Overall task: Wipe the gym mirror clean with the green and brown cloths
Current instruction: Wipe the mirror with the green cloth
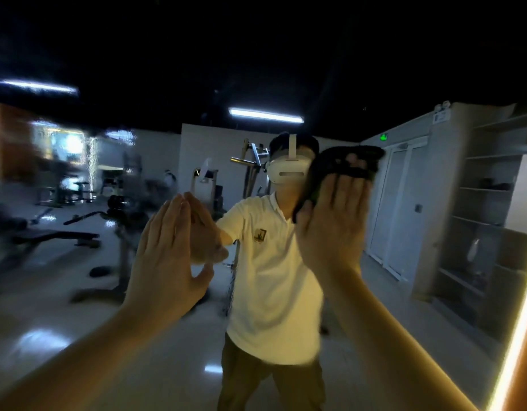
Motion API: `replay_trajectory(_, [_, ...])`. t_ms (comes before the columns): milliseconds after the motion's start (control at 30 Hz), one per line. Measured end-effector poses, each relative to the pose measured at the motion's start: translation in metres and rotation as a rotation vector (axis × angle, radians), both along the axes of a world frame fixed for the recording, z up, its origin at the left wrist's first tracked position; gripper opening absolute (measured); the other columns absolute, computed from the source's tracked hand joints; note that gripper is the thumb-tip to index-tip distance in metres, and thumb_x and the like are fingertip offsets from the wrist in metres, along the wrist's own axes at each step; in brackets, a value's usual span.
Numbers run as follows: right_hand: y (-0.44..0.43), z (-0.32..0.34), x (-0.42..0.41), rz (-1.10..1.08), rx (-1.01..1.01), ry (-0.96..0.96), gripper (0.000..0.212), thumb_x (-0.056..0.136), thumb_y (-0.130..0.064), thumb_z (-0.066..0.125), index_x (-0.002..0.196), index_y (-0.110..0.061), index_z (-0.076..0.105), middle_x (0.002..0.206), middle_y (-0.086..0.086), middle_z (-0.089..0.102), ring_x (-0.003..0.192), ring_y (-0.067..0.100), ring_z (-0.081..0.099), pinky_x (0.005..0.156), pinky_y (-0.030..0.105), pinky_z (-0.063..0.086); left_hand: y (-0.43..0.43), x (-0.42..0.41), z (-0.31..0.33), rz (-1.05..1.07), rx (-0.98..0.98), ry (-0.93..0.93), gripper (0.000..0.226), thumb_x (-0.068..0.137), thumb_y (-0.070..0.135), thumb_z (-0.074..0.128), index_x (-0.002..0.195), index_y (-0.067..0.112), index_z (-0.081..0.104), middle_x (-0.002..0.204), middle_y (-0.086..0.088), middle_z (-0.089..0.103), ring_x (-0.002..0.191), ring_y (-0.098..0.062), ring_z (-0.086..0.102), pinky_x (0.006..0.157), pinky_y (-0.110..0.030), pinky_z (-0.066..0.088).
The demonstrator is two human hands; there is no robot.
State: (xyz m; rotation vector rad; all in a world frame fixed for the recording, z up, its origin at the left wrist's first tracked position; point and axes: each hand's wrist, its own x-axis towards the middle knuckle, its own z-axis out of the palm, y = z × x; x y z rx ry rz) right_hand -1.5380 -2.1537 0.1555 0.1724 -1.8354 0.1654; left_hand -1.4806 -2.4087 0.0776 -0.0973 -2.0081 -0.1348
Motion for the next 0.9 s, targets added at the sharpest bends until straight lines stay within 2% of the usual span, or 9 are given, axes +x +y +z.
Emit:
replay_trajectory(67, [-0.029, -0.014, 0.002, 0.042, 0.159, 0.017, 0.064, 0.107, -0.037, 0.025, 0.157, 0.002, 0.020, 0.167, 0.029, 0.014, 0.157, 0.042, 0.005, 0.128, 0.054, 0.005, -0.003, 0.000, -0.006, -0.020, 0.057, -0.001, 0.105, 0.084, 0.039, 0.076, 0.161, -0.002, 0.018, 0.165, -0.024, 0.024, 0.151, -0.044, 0.028, 0.120, -0.062, 0.031])
replay_trajectory(133, [-0.054, -0.036, 0.003, 0.094, 0.330, -0.007, 0.068, 0.108, -0.041, 0.020, 0.163, -0.002, 0.005, 0.169, 0.024, -0.004, 0.158, 0.037, -0.009, 0.128, 0.052, -0.002, -0.005, 0.002, -0.010, -0.045, 0.074, 0.010, 0.095, 0.089, 0.046, 0.057, 0.161, -0.002, 0.017, 0.166, -0.024, 0.023, 0.152, -0.044, 0.026, 0.120, -0.063, 0.030])
replay_trajectory(300, [-0.044, -0.109, 0.007, 0.149, 0.887, -0.099, 0.070, 0.106, -0.043, 0.031, 0.164, -0.009, 0.012, 0.171, 0.016, 0.007, 0.159, 0.033, -0.005, 0.129, 0.048, -0.002, -0.009, 0.002, -0.017, -0.032, 0.057, -0.048, 0.089, 0.095, 0.053, 0.037, 0.162, -0.001, 0.013, 0.168, -0.023, 0.018, 0.156, -0.040, 0.018, 0.124, -0.060, 0.023])
replay_trajectory(367, [-0.018, -0.107, 0.007, 0.166, 0.842, -0.098, 0.065, 0.108, -0.042, 0.026, 0.163, -0.010, 0.020, 0.170, 0.016, 0.017, 0.159, 0.032, 0.000, 0.129, 0.049, 0.007, -0.014, 0.001, -0.017, -0.011, 0.043, -0.090, 0.091, 0.092, 0.051, 0.037, 0.163, -0.001, 0.012, 0.170, -0.021, 0.015, 0.157, -0.038, 0.018, 0.124, -0.062, 0.023])
replay_trajectory(433, [0.004, -0.085, 0.006, 0.121, 0.662, -0.036, 0.063, 0.109, -0.042, 0.023, 0.162, -0.007, 0.023, 0.168, 0.019, 0.022, 0.158, 0.033, 0.003, 0.129, 0.051, 0.008, -0.018, 0.000, -0.017, -0.005, 0.024, -0.116, 0.091, 0.090, 0.049, 0.037, 0.162, -0.002, 0.014, 0.170, -0.020, 0.015, 0.157, -0.037, 0.018, 0.124, -0.062, 0.023])
replay_trajectory(567, [0.000, -0.012, 0.002, 0.055, 0.224, 0.058, 0.071, 0.104, -0.035, 0.038, 0.162, 0.001, 0.015, 0.169, 0.025, 0.009, 0.158, 0.039, 0.004, 0.129, 0.052, 0.008, -0.025, 0.004, -0.016, -0.012, -0.008, -0.137, 0.089, 0.088, 0.043, 0.039, 0.161, -0.001, 0.018, 0.169, -0.020, 0.018, 0.156, -0.037, 0.021, 0.124, -0.062, 0.024])
replay_trajectory(667, [-0.042, 0.024, 0.003, 0.062, 0.028, 0.045, 0.076, 0.101, -0.032, 0.042, 0.162, 0.003, 0.013, 0.169, 0.026, 0.007, 0.158, 0.040, 0.003, 0.129, 0.052, 0.007, -0.034, 0.008, -0.011, -0.037, -0.016, -0.155, 0.091, 0.082, 0.039, 0.048, 0.161, 0.003, 0.020, 0.167, -0.017, 0.025, 0.151, -0.037, 0.031, 0.122, -0.062, 0.028])
replay_trajectory(767, [-0.083, 0.019, 0.001, 0.081, 0.142, 0.035, 0.075, 0.104, -0.036, 0.033, 0.162, 0.002, 0.006, 0.169, 0.025, -0.002, 0.158, 0.039, -0.005, 0.129, 0.051, -0.001, -0.048, 0.013, 0.001, -0.076, -0.009, -0.103, 0.086, 0.083, 0.043, 0.045, 0.158, 0.004, 0.030, 0.161, -0.015, 0.037, 0.144, -0.036, 0.041, 0.118, -0.061, 0.035])
replay_trajectory(900, [-0.105, -0.022, 0.000, 0.141, 0.625, 0.015, 0.070, 0.108, -0.042, 0.026, 0.163, -0.002, 0.010, 0.170, 0.024, 0.000, 0.158, 0.036, -0.007, 0.129, 0.050, -0.001, -0.066, 0.009, 0.029, -0.023, 0.010, -0.011, 0.085, 0.091, 0.047, 0.042, 0.160, 0.000, 0.026, 0.166, -0.018, 0.027, 0.154, -0.033, 0.025, 0.125, -0.053, 0.024])
